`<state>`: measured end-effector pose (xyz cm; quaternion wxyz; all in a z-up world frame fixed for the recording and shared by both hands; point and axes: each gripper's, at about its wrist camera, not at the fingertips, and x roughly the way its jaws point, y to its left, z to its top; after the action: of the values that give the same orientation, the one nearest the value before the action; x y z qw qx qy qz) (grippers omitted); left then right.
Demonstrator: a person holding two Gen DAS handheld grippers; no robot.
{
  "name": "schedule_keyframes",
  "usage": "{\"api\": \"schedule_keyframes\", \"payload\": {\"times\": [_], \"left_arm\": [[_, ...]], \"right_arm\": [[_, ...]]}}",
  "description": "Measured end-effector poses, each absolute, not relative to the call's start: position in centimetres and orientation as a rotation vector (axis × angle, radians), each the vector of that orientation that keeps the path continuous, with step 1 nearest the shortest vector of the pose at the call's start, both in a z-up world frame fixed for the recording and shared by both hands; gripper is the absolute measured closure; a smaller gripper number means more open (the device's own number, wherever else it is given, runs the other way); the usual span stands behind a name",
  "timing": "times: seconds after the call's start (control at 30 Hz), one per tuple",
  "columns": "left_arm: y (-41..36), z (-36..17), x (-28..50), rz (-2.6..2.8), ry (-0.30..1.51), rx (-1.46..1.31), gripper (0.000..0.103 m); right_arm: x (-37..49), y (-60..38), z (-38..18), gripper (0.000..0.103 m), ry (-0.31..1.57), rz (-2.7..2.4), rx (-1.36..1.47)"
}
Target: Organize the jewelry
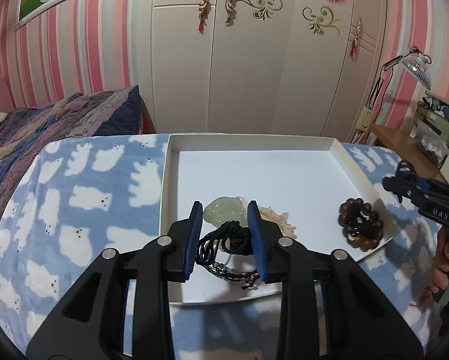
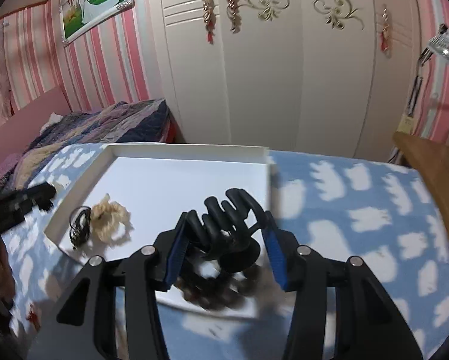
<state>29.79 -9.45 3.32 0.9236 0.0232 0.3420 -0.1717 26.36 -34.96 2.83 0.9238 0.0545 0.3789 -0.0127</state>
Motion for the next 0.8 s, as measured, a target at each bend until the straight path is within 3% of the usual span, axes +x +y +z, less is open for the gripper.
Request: {"api": "schedule_keyframes", "payload": {"times": [0.3, 0.8], "left_arm": [[-9.4, 0.4, 31.6, -0.349, 0.750, 0.042, 0.073], [-9.8, -2.2, 33.1, -0.346, 0.803, 0.032, 0.071]], "right_arm": [[27.0, -33.8, -0.8, 0.054, 0.845, -0.018, 0.112], [26.8, -33.7, -1.2, 0.052, 0.863, -0.032, 0.090]]}}
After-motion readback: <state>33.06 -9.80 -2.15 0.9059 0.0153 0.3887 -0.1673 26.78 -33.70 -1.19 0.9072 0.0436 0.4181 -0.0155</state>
